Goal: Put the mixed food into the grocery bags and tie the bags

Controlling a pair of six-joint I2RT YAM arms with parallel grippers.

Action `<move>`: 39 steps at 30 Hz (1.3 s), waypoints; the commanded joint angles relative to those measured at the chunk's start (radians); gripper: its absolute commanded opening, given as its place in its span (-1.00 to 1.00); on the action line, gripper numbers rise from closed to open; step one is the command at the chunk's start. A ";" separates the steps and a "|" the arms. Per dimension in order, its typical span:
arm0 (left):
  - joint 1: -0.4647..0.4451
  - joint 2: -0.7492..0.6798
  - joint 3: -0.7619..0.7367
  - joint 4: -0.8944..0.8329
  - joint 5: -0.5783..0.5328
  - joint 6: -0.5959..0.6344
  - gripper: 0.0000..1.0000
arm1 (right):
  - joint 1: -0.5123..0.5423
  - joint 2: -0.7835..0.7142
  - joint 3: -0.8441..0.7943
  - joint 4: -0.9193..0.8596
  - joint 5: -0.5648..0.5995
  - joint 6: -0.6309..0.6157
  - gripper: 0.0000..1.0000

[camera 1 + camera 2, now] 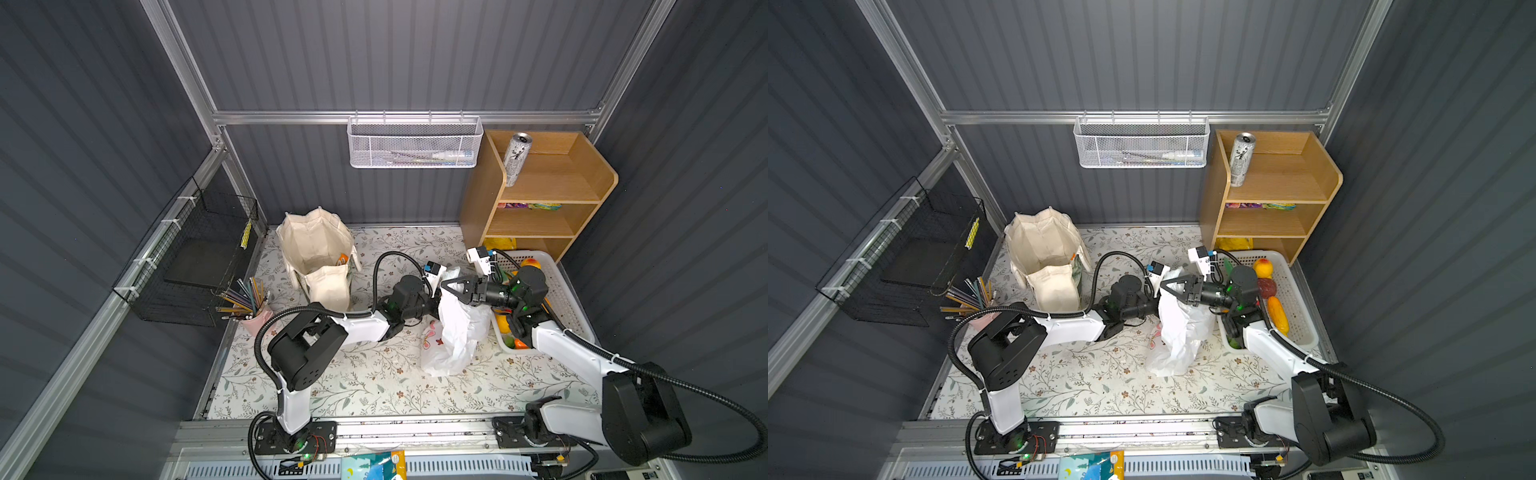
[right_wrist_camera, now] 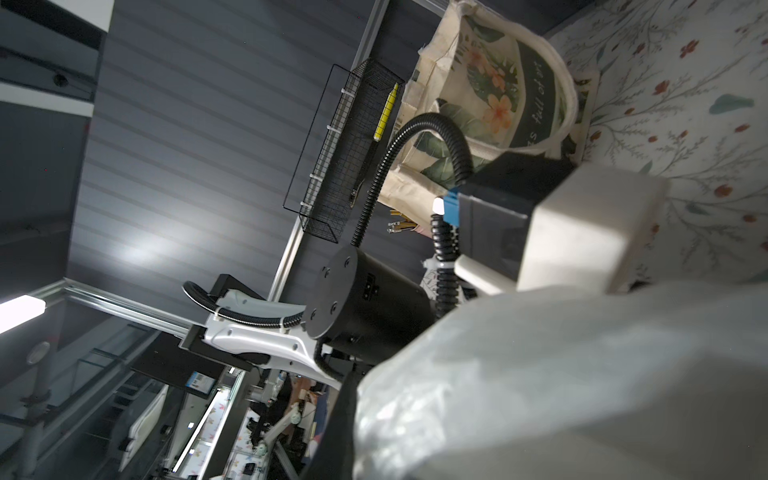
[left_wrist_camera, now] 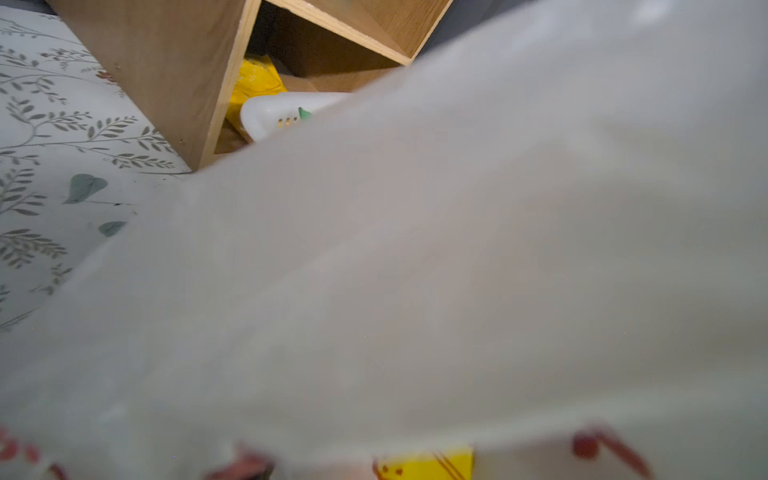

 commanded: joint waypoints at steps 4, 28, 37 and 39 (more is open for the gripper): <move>0.022 -0.202 -0.126 -0.092 -0.209 0.081 0.63 | -0.014 -0.030 0.027 0.055 -0.027 -0.012 -1.00; 0.066 -0.448 -0.094 -0.223 0.067 0.171 0.70 | -0.084 -0.098 0.023 0.031 -0.057 -0.011 0.08; 0.048 -0.351 -0.065 -0.095 0.091 0.116 0.64 | -0.080 -0.102 0.007 0.033 -0.071 -0.011 0.14; 0.048 -0.341 -0.067 -0.076 0.082 0.105 0.57 | -0.079 -0.103 0.004 0.032 -0.070 -0.011 0.14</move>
